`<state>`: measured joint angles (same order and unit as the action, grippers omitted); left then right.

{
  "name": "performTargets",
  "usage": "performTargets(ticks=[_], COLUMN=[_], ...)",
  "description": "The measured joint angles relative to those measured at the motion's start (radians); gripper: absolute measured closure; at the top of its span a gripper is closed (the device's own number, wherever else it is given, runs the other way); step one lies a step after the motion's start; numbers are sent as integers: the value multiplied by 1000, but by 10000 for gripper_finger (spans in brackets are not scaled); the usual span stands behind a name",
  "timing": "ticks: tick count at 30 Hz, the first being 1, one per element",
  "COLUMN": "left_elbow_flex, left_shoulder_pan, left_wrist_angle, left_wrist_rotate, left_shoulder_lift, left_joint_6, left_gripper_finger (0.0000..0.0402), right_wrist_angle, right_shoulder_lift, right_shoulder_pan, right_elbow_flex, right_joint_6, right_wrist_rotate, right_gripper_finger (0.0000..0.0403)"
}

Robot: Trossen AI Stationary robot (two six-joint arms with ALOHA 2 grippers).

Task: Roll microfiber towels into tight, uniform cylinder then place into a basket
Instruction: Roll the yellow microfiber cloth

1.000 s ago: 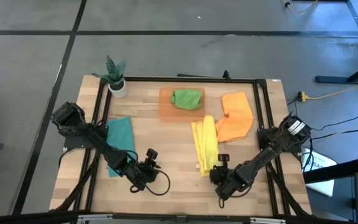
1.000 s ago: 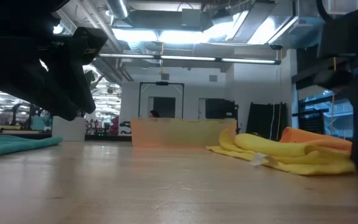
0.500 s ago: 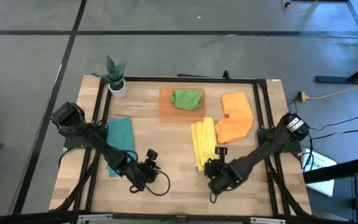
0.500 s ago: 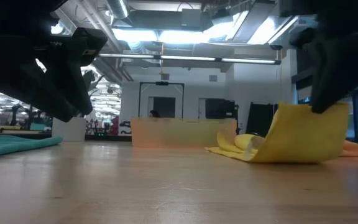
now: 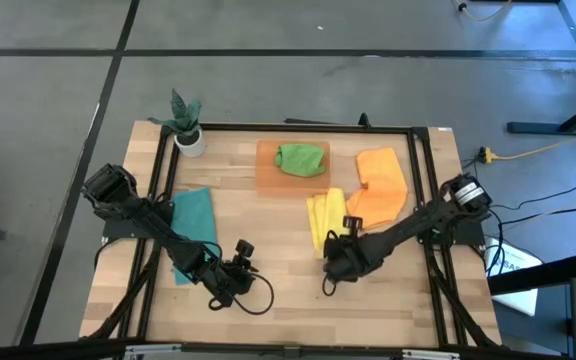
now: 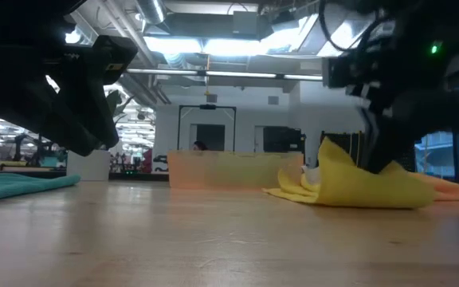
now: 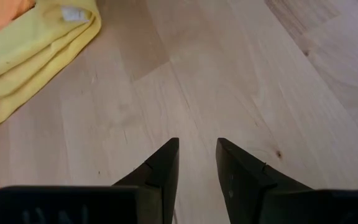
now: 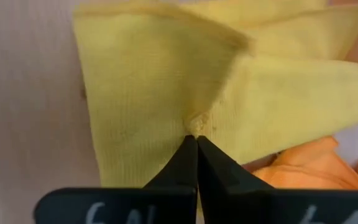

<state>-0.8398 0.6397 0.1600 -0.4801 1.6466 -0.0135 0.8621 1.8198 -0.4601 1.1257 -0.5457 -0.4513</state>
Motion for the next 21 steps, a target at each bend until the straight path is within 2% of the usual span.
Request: performTargets(ticks=[7, 15, 21], left_elbow_flex=[0, 0, 0], left_shoulder_pan=[0, -7, -6], left_wrist_angle=[1, 2, 2], left_wrist_rotate=[0, 0, 0], left_shoulder_lift=[0, 0, 0], left_joint_6=[0, 0, 0], left_gripper_finger=[303, 303, 303], right_wrist_angle=[-137, -146, -156], right_shoulder_lift=[0, 0, 0], right_shoulder_pan=[44, 82, 101], right_elbow_flex=[-65, -69, -69], right_joint_6=[92, 110, 110], right_wrist_rotate=[26, 38, 77], right_gripper_finger=[403, 402, 371])
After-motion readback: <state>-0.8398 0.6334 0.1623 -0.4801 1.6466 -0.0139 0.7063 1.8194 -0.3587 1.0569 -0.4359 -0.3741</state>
